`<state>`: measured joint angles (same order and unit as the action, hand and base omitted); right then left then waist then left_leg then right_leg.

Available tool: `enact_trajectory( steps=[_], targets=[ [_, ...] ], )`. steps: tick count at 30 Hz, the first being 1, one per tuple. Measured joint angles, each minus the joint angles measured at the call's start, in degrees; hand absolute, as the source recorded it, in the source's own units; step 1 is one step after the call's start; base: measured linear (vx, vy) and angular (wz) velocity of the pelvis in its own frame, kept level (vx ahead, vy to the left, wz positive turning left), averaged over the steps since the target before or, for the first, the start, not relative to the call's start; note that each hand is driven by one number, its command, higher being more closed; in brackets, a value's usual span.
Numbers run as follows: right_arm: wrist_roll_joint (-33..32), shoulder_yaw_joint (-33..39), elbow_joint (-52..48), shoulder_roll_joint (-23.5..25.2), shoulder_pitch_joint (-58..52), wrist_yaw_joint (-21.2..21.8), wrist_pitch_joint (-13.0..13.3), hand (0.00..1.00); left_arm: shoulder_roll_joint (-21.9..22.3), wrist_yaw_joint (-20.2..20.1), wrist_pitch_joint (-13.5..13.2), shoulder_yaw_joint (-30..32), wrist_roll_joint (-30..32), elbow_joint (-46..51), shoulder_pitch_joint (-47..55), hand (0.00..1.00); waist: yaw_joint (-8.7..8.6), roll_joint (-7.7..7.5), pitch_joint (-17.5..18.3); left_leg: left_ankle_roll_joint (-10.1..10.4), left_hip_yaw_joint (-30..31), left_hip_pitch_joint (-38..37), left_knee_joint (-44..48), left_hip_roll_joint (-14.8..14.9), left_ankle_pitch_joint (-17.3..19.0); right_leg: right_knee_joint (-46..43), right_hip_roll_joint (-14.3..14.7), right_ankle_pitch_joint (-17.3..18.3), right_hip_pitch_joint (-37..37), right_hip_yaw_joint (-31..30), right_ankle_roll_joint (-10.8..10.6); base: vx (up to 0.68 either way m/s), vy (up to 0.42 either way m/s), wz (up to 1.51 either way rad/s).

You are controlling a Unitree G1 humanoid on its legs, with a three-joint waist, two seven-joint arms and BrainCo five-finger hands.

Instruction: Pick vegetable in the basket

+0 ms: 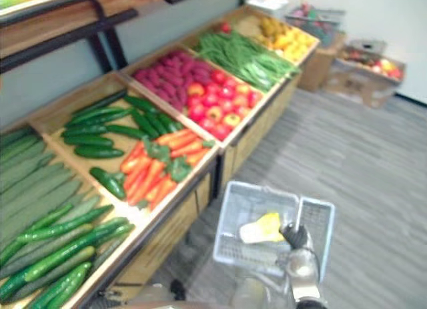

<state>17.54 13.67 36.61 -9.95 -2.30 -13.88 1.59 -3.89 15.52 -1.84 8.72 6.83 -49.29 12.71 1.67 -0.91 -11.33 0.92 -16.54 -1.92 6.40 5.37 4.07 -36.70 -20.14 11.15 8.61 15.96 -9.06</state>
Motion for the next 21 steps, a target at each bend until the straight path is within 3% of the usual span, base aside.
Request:
enact_trajectory(
  steps=[1,3,4,5,7,8,9,11,12,14,16,21],
  targets=[
    [-0.05,1.41,1.04,0.07,-0.19,-0.03,-0.04,1.0,-0.28,0.02,-0.45,-0.09,-0.01,1.02,-0.88,0.0,0.03,-0.32,0.53,1.29,3.81,1.51,-0.17,0.35,-0.76,10.36,0.54,-0.46,-0.31,-3.63,-0.35,0.13,-0.412,1.71],
    [-0.1,4.07,2.45,0.12,-0.08,-0.05,-0.01,1.0,-0.62,0.15,-0.77,-0.41,-0.03,1.33,-2.55,0.0,0.11,-0.91,0.89,3.15,8.7,3.3,-0.23,0.74,-1.04,19.12,0.17,-1.45,-0.53,-8.17,-0.81,0.09,-0.463,1.37],
    [-0.26,6.16,3.38,0.38,0.5,-0.17,-0.14,1.0,-0.85,0.15,-0.83,-0.57,-0.03,1.32,-3.29,0.0,0.27,-1.27,0.95,5.76,12.05,4.24,-0.02,1.38,-1.09,23.43,0.22,-1.56,-1.51,-10.37,-0.94,0.08,-0.57,1.34],
    [-0.67,7.96,4.87,0.62,0.96,-0.91,-0.21,1.0,-1.24,0.18,-0.81,-0.24,-0.14,0.71,-3.4,0.0,0.23,-1.8,0.83,8.33,14.54,4.5,-0.31,2.46,-1.54,22.99,1.06,-7.28,-2.59,-8.94,-4.62,0.06,-0.584,1.3],
    [-2.12,9.73,7.06,-0.75,1.09,-2.33,-0.85,1.0,1.03,0.1,-0.77,0.31,-1.71,-1.16,-2.59,0.0,0.49,2.26,2.39,9.44,15.36,3.34,-1.36,7.33,-3.28,22.59,4.69,-4.89,-5.23,-3.33,-1.94,0.11,-0.513,1.0],
    [-2.9,10.45,7.72,-1.02,0.91,-2.68,-0.9,1.0,2.04,0.15,-0.87,0.95,-2.12,-1.28,-1.12,0.0,0.39,3.41,2.46,9.93,15.27,2.38,-1.93,8.55,-4.73,23.81,6.79,-4.34,-7.43,-0.98,-0.9,0.18,-0.508,0.77],
    [-3.1,10.78,8.14,-0.99,0.81,-2.86,-0.9,1.0,2.3,0.15,-0.89,1.19,-2.12,-1.77,-0.6,0.0,0.2,3.88,2.67,10.08,15.07,1.98,-2.32,8.95,-5.24,24.64,7.82,-4.33,-8.31,0.44,-0.85,0.18,-0.408,0.85],
    [-5.12,11.69,10.16,-0.69,-0.26,-3.55,-1.16,1.0,2.94,0.13,-1.05,4.33,-3.05,-3.95,-0.08,0.0,0.35,4.24,2.98,10.48,13.2,2.97,-3.26,11.46,-8.09,25.59,10.7,-3.59,-10.39,5.3,1.22,0.1,-0.244,0.88],
    [-5.12,12.31,10.56,-0.52,-0.28,-3.56,-1.19,1.0,3.02,0.13,-1.3,5.19,-3.57,-3.94,0.03,0.0,0.51,4.13,2.9,10.15,12.09,3.2,-3.21,11.59,-9.05,25.71,10.81,-3.5,-10.97,6.36,1.42,0.05,-0.183,0.74],
    [-5.18,15.29,11.13,-0.32,-0.39,-3.72,-1.21,1.0,3.06,-0.08,-1.23,6.31,-3.52,-4.36,0.42,0.0,0.16,3.78,2.91,6.63,1.28,3.85,-3.65,11.36,-12.68,26.83,10.29,-3.55,-12.87,9.92,1.75,0.04,-0.116,0.66],
    [-5.42,16.55,11.21,-0.31,-0.82,-3.83,-1.2,1.0,3.13,-0.23,-1.06,7.24,-3.34,-5.03,0.76,0.0,0.06,4.0,3.0,4.56,-6.54,3.75,-4.3,11.07,-14.5,27.6,10.16,-3.73,-14.0,11.6,2.03,0.03,-0.033,0.42],
    [-6.91,17.97,11.58,-0.2,-2.86,-3.13,-1.29,1.0,3.77,-0.7,-0.07,9.29,-3.3,-5.65,2.33,0.0,-0.15,4.08,3.03,4.22,-9.86,2.7,-7.01,9.93,-15.05,28.6,9.98,-3.79,-15.27,13.63,1.98,-0.01,0.025,0.22]
  ],
)
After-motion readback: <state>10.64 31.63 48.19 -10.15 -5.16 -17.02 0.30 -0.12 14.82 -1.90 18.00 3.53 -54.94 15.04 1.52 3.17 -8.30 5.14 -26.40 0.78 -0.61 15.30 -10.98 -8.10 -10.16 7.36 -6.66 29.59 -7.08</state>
